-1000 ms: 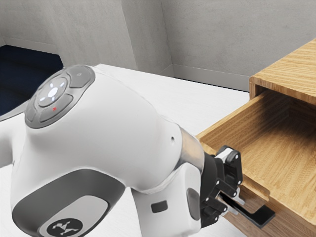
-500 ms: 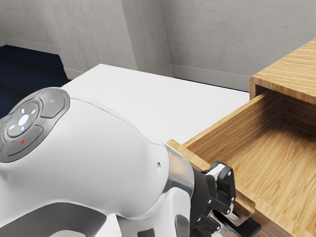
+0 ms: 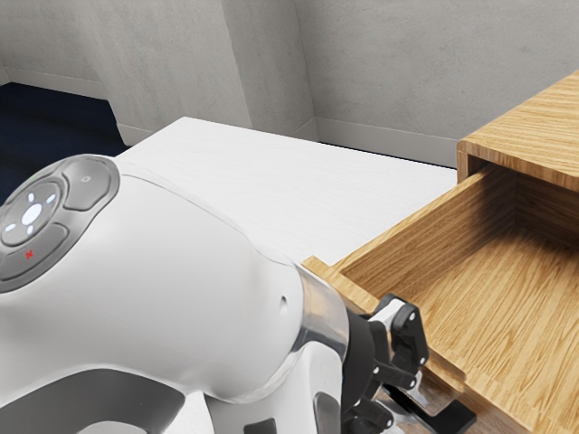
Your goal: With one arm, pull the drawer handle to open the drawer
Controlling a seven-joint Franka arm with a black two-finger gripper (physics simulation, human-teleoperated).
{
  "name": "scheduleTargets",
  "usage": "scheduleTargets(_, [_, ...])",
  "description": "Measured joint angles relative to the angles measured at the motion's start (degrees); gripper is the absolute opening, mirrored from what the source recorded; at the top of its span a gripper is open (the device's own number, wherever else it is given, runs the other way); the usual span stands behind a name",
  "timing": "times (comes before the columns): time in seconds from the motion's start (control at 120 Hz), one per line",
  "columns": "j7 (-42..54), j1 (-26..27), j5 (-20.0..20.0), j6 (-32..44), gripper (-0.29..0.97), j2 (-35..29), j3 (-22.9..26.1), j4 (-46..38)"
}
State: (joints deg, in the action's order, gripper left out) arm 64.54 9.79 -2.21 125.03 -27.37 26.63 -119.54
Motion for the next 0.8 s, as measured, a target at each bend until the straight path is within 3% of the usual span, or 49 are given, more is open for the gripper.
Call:
scheduleTargets(0.267, [-0.2,0.0,-0.1,-3.2,0.19,-3.4,0.0,1.1])
scheduleTargets(0.317, [-0.2,0.0,-0.1,-6.5,0.20,-3.0,0.3,8.2])
scheduleTargets(0.375, [-0.5,-3.7,0.2,-13.6,0.23,2.3,-0.2,23.8])
scheduleTargets(0.417, [-1.0,-7.0,0.5,-19.3,0.31,7.4,-3.8,34.4])
scheduleTargets(0.45, [-2.4,-7.7,0.6,-23.4,0.36,10.6,-9.5,39.3])
scheduleTargets(0.508, [-7.4,-8.7,0.6,-29.8,0.44,15.6,-19.3,43.2])
scheduleTargets(0.567, [-12.4,-9.7,-0.2,-34.5,0.50,19.0,-25.0,44.5])
scheduleTargets(0.8, [-29.1,-9.2,3.0,-44.3,0.63,20.6,-25.3,45.3])
